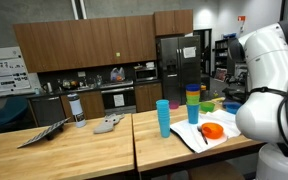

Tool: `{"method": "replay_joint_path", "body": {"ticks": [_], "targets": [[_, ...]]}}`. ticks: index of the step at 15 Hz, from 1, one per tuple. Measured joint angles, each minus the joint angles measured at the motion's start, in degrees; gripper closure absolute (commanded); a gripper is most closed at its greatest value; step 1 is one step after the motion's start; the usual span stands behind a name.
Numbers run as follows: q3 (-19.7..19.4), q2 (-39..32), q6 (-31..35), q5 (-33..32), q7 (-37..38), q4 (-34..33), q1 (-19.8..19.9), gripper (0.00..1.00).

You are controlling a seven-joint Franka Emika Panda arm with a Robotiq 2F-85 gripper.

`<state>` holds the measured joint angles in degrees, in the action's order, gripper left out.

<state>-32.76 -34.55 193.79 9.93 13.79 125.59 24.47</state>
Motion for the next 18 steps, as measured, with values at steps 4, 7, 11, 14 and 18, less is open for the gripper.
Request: {"method": "replay_joint_path", "body": {"ticks": [4, 7, 11, 14, 18], "targets": [[2.5, 0.2, -0.6, 0.5, 0.0, 0.1, 1.7, 1.0], [2.9, 0.2, -0.6, 0.5, 0.0, 0.0, 1.8, 1.0], [2.9, 0.3, -0.5, 0.5, -0.5, -0.2, 1.1, 1.0], [2.5, 0.7, -0.1, 0.7, -1.2, -0.3, -0.4, 1.0], [1.0, 2.2, 1.2, 2.1, -2.7, -0.2, -4.3, 1.0]]}}
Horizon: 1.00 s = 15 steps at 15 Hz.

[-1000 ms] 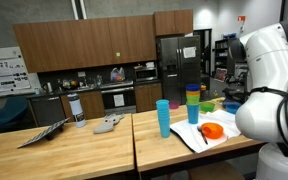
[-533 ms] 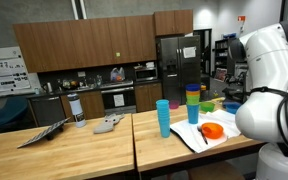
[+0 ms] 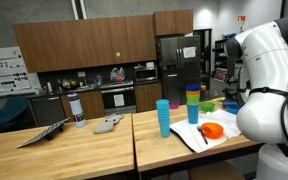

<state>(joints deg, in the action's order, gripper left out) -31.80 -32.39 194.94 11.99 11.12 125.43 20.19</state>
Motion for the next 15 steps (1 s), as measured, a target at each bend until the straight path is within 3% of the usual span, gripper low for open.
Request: {"method": "replay_joint_path", "body": {"ticks": [4, 8, 15], "targets": [[-0.7, 1.7, 0.8, 1.1, -1.4, 0.1, -3.3, 1.0], [0.3, 3.4, -0.1, 1.0, -1.9, 0.3, -3.6, 1.0], [3.9, 10.0, -14.9, 0.7, -2.2, 0.7, -1.2, 1.0]]}}
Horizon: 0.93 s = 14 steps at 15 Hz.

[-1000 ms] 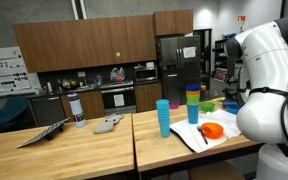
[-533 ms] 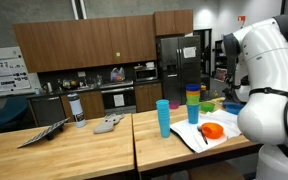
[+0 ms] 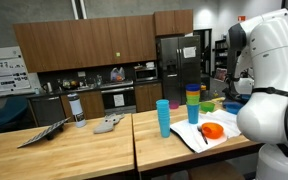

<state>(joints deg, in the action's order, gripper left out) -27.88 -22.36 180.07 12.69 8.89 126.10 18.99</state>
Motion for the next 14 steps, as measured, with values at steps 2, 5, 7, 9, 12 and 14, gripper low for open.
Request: {"method": "replay_joint_path", "body": {"ticks": [2, 5, 7, 9, 12, 14], "targets": [[0.0, 1.6, -4.2, -0.3, 0.0, 0.0, 0.4, 1.0], [-0.3, 3.3, -9.1, -1.8, 0.0, 0.0, 0.8, 1.0], [-0.9, 4.0, -12.9, -4.0, 0.3, -0.1, 0.9, 1.0], [-1.5, 4.7, -16.9, -6.1, 0.7, -0.7, 0.9, 0.74], [-2.1, 5.6, -21.2, -9.6, 1.7, -1.2, 0.8, 0.88], [-2.7, 5.7, -21.9, -11.6, 3.0, -1.2, 0.5, 0.75]]}}
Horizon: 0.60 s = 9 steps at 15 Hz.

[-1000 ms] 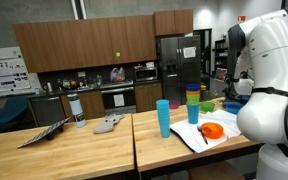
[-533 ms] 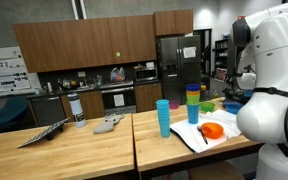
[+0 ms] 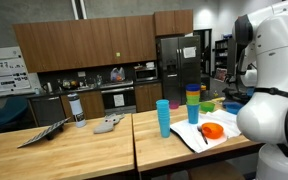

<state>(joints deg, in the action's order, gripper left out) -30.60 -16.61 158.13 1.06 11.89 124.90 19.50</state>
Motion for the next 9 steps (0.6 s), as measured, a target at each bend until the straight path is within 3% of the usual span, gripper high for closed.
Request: {"method": "replay_joint_path", "body": {"ticks": [1, 4, 9], "targets": [[-0.1, 0.0, -0.1, -0.1, 0.0, 0.0, -0.1, 0.48], [0.2, 0.0, 0.0, -0.1, 0.0, 0.0, 0.2, 0.44], [0.2, 0.1, 0.1, -0.9, 0.0, 0.0, 0.4, 0.13]]}}
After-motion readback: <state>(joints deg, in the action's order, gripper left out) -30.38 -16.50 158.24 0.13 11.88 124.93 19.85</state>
